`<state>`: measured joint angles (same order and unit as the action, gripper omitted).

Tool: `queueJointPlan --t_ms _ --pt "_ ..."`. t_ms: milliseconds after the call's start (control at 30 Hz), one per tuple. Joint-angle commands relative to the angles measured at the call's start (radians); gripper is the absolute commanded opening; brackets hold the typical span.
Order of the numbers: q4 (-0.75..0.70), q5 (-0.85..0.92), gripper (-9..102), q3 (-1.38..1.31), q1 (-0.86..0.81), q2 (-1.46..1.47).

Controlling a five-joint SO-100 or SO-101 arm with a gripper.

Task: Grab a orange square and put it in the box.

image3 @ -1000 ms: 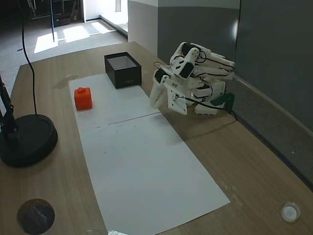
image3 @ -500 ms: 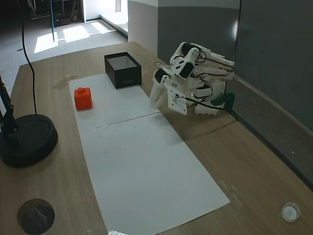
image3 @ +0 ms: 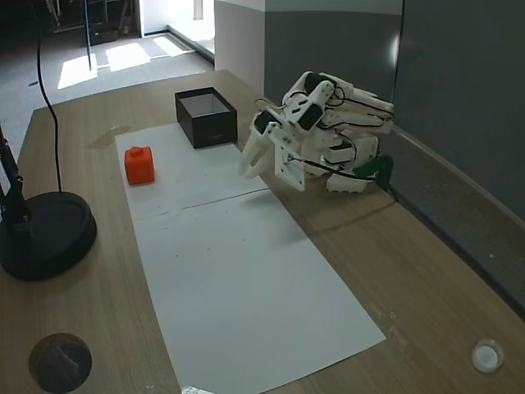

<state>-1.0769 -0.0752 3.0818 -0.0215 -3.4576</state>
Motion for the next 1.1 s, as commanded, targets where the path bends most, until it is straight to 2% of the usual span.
queueJointPlan --t_ms 0,233,467,633,767,900,1067 --pt "0.087 0.003 4 -0.015 -0.008 -0.017" --pt "0.115 -0.005 4 -0.031 -0.009 -0.017" --pt "0.117 0.005 7 -0.301 -0.084 -0.017" --pt "0.095 0.005 22 -0.537 -0.112 -0.002" --pt "0.080 0.005 34 -0.572 -0.175 0.025" --pt "0.080 0.006 39 -0.597 -0.235 0.175" --pt "0.058 0.006 40 -0.796 -0.255 0.535"
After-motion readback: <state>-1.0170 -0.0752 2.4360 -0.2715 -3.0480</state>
